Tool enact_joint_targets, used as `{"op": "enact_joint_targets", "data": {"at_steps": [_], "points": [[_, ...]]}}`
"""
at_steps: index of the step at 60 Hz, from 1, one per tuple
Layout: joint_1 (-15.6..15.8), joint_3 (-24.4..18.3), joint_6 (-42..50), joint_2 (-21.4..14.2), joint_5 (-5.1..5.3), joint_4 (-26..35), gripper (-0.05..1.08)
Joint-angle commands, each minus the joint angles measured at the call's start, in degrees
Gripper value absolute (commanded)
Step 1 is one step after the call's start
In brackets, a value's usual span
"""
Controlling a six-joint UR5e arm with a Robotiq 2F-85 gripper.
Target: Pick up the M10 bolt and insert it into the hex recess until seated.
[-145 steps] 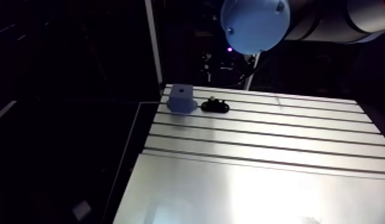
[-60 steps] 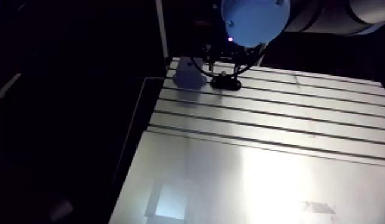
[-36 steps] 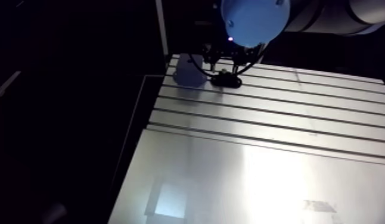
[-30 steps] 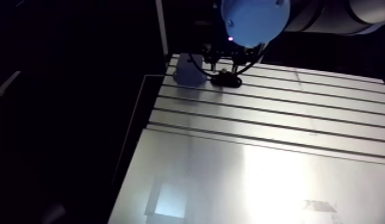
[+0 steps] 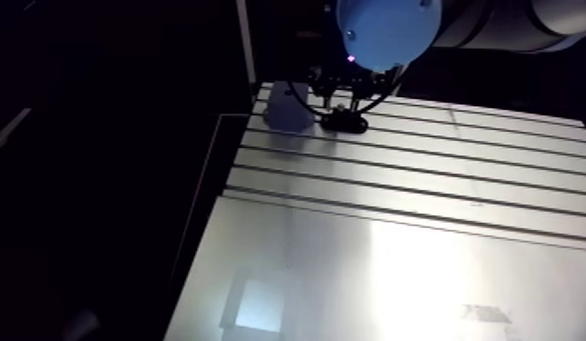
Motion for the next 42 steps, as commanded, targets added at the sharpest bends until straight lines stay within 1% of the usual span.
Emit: {"op": "enact_joint_targets", "data": {"at_steps": [1,22,42], "points": [[0.0,0.0,-0.1,0.0,0.0,0.0,0.48],[-0.1,-0.4,-0.2,0.0,0.0,0.0,0.53],[-0.4,-0.3,-0.2,0.1,0.0,0.0,0.55]]}}
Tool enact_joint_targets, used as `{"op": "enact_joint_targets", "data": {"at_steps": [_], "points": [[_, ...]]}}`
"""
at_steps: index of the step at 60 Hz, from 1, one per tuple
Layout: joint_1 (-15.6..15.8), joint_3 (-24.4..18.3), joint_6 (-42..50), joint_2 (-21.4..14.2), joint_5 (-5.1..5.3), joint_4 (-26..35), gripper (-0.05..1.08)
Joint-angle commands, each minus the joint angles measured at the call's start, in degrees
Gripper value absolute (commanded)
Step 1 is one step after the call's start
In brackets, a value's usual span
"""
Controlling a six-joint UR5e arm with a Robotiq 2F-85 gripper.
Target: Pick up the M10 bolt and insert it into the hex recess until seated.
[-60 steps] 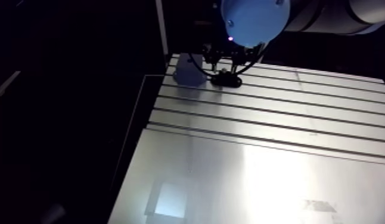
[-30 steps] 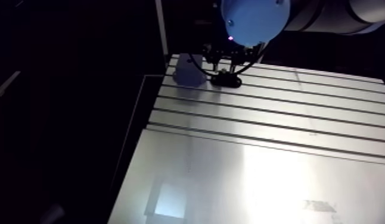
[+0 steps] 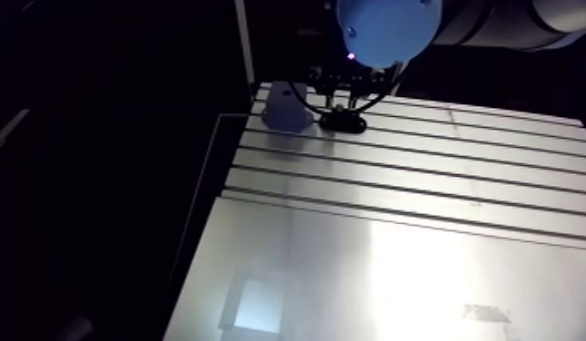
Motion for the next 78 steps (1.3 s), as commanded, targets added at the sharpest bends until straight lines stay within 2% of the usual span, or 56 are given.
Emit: {"op": "enact_joint_targets", "data": {"at_steps": [1,43,78], "points": [[-0.1,0.0,0.0,0.1,0.08,0.0,0.56],[-0.1,0.0,0.1,0.1,0.18,0.1,0.66],[-0.2,0.0,0.2,0.1,0.18,0.1,0.69]]}}
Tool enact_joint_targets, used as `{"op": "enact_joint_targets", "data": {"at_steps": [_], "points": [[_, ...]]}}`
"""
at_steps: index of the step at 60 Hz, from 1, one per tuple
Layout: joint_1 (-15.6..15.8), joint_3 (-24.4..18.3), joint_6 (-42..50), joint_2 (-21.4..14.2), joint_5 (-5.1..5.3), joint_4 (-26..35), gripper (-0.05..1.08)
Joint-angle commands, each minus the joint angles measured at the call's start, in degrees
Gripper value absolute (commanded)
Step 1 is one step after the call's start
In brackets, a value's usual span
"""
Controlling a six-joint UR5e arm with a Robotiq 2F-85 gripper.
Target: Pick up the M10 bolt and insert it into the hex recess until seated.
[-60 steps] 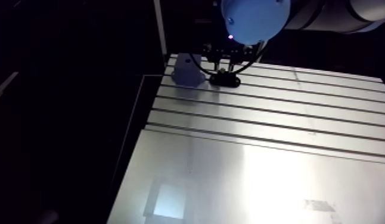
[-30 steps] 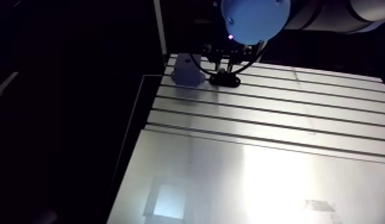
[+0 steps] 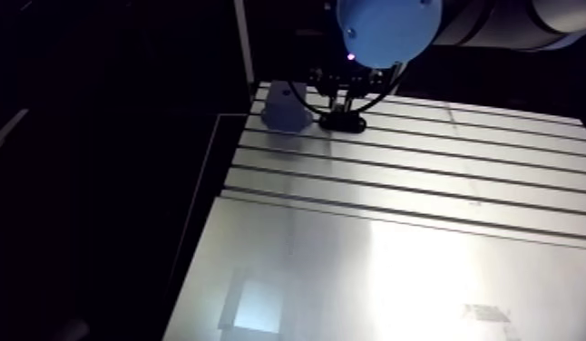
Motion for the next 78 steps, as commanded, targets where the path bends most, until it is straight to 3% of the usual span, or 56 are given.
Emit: {"op": "enact_joint_targets", "data": {"at_steps": [1,21,46,78], "points": [[-0.1,0.0,0.0,0.0,-0.09,0.0,0.69],[-0.2,0.0,0.1,-0.1,-0.01,0.0,0.72],[-0.2,-0.3,0.1,-0.9,0.86,0.1,0.75],[0.3,-1.8,0.0,-6.3,0.6,1.6,0.76]]}}
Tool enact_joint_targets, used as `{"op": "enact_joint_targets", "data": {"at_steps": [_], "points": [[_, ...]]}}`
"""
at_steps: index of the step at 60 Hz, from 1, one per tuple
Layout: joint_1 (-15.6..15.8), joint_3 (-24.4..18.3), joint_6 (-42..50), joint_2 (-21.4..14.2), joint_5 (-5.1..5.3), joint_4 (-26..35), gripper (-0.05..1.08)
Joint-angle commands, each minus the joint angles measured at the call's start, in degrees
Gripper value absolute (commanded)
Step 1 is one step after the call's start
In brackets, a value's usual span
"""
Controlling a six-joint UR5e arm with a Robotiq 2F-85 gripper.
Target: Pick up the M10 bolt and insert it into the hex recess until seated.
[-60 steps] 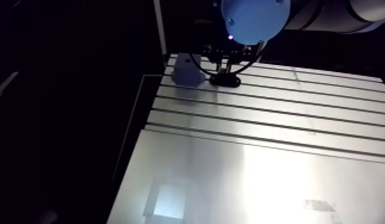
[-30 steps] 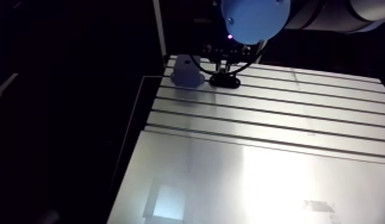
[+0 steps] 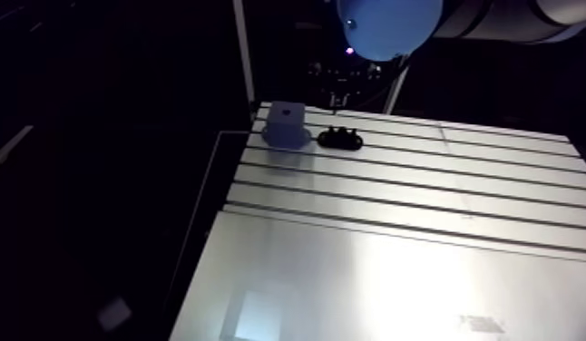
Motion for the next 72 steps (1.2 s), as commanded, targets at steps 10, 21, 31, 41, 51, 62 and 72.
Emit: {"op": "enact_joint_targets", "data": {"at_steps": [10,21,31,41,51,62,72], "points": [[0.5,-2.4,-0.1,-2.9,-0.37,5.0,0.76],[2.6,-8.9,-2.8,-2.9,-0.63,21.4,0.76],[4.7,-15.4,-8.6,-2.8,-0.63,31.9,0.76],[5.5,-22.3,-12.7,-1.6,-0.39,40.7,0.72],[6.0,-25.3,-15.3,0.8,-0.37,43.3,0.73],[7.0,-27.6,-15.7,3.5,-0.28,43.9,0.75],[7.9,-29.4,-17.8,5.1,-0.28,44.3,0.75]]}}
